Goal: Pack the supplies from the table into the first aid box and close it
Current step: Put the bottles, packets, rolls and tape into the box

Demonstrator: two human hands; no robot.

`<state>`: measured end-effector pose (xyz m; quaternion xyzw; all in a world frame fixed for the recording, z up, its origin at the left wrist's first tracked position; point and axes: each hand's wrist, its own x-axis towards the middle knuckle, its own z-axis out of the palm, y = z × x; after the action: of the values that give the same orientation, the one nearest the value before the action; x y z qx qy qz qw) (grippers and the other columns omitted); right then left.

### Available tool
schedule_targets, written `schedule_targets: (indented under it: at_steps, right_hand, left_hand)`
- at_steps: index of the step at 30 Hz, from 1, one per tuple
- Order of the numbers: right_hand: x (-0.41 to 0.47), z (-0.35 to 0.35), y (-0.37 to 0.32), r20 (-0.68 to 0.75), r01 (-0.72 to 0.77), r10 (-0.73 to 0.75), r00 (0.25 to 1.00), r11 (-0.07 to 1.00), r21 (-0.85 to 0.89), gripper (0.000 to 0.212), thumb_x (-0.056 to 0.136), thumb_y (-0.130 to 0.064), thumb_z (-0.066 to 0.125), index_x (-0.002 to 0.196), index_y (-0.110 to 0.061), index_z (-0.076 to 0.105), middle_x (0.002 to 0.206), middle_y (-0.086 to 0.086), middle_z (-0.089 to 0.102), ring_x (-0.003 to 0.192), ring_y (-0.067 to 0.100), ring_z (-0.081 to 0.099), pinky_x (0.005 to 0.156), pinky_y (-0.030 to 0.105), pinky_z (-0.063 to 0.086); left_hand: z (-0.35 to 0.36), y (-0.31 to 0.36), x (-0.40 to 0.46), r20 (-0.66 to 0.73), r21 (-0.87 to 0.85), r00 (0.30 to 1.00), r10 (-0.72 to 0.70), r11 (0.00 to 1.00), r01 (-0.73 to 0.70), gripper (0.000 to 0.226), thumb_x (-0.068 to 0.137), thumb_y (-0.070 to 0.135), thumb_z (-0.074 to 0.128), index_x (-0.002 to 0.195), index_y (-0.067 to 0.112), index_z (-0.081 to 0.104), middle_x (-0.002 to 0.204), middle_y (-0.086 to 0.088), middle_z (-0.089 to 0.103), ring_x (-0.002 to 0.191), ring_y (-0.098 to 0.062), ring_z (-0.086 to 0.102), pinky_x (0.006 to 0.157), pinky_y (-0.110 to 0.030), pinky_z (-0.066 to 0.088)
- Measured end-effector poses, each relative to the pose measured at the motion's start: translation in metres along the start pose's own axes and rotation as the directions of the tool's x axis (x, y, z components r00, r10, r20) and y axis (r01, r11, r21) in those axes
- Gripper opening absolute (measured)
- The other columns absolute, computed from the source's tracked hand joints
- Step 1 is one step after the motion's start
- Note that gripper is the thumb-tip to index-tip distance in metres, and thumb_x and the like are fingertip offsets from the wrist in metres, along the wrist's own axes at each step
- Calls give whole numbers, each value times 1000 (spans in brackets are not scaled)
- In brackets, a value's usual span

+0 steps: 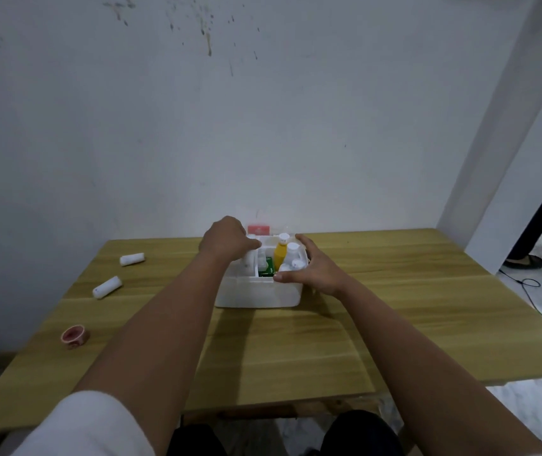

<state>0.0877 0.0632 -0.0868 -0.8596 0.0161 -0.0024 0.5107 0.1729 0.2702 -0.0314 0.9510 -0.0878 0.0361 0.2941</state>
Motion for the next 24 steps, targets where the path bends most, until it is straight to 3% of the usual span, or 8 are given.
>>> schedule_targets:
  at_steps: [4,8,15,19,24]
  right_hand:
    - [0,-2,-3,-23,39,-40,999,998,-42,138,55,-53,98,164,-31,16,166,-3,32,146,23,40,115,43,44]
    - [2,-1,-7,-54,71,-75,996,996,-59,145,43,-69,95,163,-33,21,166,-6,32,147,20,40,116,47,43]
    - [6,8,0,-112,76,-82,990,996,-55,143,44,-78,89,163,-30,24,166,-6,32,147,20,40,117,48,42]
    - [8,10,7,-130,98,-107,986,992,-75,140,45,-79,87,161,-29,29,163,-4,37,142,20,44,114,47,45]
    - [10,10,10,-153,121,-126,980,992,-39,140,40,-80,87,159,-28,35,159,-6,42,139,17,47,114,44,46]
  left_hand:
    - [0,0,-2,-49,21,999,19,1000,-18,40,81,52,72,80,13,63,80,2,65,76,-20,63,75,-33,54]
    - [-15,-13,-2,-130,17,992,-4,1000,6,40,86,58,64,92,19,68,88,5,63,84,-21,63,76,-35,53]
    - [-48,-78,3,-213,48,966,-147,986,160,39,85,55,65,101,20,73,99,1,72,87,-22,65,76,-34,51]
    - [-65,-137,0,-209,88,946,-249,958,271,31,84,43,69,100,17,73,94,-2,71,86,-25,66,81,-40,57]
    - [-86,-205,-9,-87,303,913,-397,863,404,33,75,40,71,101,22,65,98,-1,65,87,-22,62,77,-37,54]
